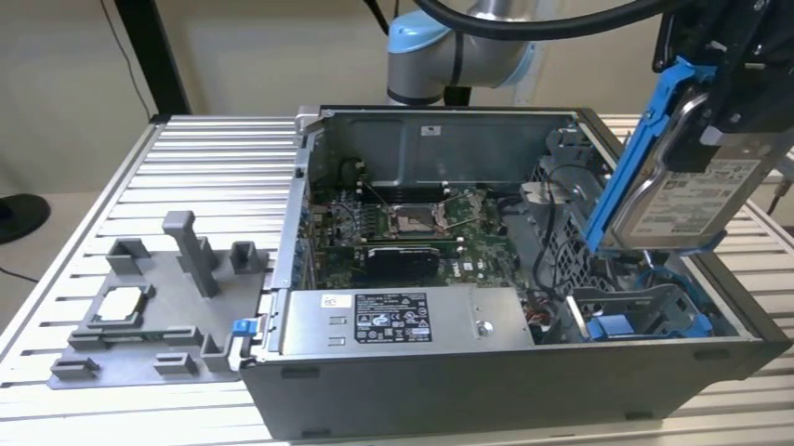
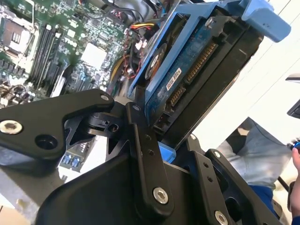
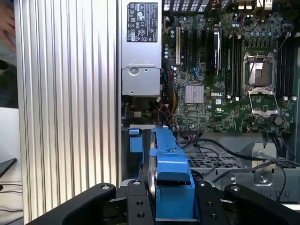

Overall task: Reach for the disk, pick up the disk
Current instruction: 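Pick up the disk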

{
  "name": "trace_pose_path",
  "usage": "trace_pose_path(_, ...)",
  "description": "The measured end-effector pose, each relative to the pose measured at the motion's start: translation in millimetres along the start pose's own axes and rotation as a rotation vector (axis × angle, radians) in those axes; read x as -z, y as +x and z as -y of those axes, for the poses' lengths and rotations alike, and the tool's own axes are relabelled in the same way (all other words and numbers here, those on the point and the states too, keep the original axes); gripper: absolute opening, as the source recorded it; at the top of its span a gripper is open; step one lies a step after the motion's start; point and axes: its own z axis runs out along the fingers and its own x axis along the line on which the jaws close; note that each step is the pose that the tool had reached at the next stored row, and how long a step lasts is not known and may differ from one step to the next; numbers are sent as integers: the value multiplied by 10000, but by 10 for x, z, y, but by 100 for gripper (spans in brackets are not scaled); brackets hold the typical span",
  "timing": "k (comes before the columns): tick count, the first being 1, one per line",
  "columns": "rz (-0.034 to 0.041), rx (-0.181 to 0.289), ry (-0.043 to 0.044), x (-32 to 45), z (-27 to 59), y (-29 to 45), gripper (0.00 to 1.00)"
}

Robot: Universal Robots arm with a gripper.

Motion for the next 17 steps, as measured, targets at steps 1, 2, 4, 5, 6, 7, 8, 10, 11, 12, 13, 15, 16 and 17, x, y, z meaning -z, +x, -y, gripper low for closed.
trace_pose_path(1, 1, -1, 0, -1, 1, 9, 0)
trace_pose_path(2, 1, 0, 0, -1, 5, 16, 0)
trace_pose_path(4, 1, 1, -1, -1, 21, 29, 0)
trace_pose_path(5, 0, 0, 0, 0, 32, 33, 0)
trace_pose_path(6, 2, 1, -1, 0, 47, 42, 0)
trace_pose_path(7, 3, 1, -2, 0, 62, 57, 0)
trace_pose_path(8, 1, 0, -4, 0, 79, 79, 0)
trace_pose_path(10, 2, 1, -9, 0, 114, 121, 0)
trace_pose_path(11, 1, 1, -10, 1, 126, 134, 0)
trace_pose_path(12, 0, 1, -11, 1, 133, 145, 0)
trace_pose_path(13, 1, 1, -11, 0, 134, 148, 0)
trace_pose_path(15, 2, -1, -11, 0, 134, 148, 0)
trace_pose_path(16, 1, 1, -11, 1, 136, 147, 0)
trace_pose_path(17, 1, 0, -11, 1, 137, 148, 0)
